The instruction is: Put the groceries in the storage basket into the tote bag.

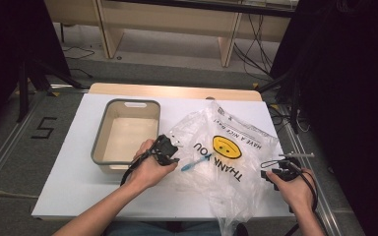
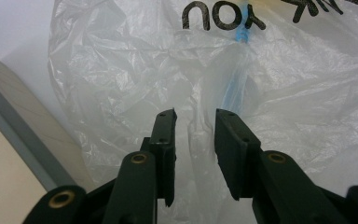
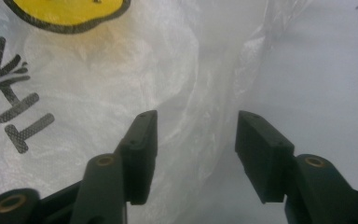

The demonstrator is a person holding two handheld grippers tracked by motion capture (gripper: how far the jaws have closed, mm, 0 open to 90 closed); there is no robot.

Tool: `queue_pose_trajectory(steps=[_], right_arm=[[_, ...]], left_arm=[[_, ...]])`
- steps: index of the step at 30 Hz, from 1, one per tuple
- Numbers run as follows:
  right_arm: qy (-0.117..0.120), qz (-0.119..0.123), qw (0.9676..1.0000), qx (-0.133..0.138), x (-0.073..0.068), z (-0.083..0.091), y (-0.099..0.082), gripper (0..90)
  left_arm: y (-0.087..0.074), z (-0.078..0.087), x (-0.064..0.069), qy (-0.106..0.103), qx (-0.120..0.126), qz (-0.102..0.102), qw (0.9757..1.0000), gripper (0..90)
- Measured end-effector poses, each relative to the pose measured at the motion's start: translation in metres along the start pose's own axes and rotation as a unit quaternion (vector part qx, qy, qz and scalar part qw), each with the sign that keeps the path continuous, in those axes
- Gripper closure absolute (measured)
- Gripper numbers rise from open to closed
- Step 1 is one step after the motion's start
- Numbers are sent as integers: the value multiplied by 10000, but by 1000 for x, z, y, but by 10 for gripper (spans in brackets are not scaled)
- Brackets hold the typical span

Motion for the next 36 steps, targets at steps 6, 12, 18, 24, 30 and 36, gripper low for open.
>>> queue_pose_trajectory(steps=[6, 12, 18, 24, 30, 36], right_arm=[[29, 17, 9997, -237, 1, -5, -6, 642], [13, 136, 9991, -391, 1, -9, -10, 777], [-4, 256, 9985, -478, 3, -12, -12, 883], [-75, 337, 9986, -389, 8, -11, -9, 900], [-200, 316, 9991, -189, 17, -7, 1, 900], [-344, 268, 9990, 9, 28, -6, 14, 900]], left_arm=[[1, 0, 2, -21, -8, -5, 10000, 682], [2, 0, 2, -19, 11, -4, 10000, 681], [2, 0, 2, -7, 15, -12, 10000, 681], [2, 0, 2, -10, 16, -12, 10000, 681], [3, 0, 2, -13, 31, -4, 10000, 680], [3, 0, 4, -28, 24, -14, 10000, 680]])
Point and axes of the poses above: each handheld gripper's, and its own axes: z roughly backward along the jaws, y roughly out of its top, x roughly to its right, the point moved 10 cm from there along -z, roughly forward along the jaws, and after that the axes turned 2 degrees about -y, right-handed, at the moved point
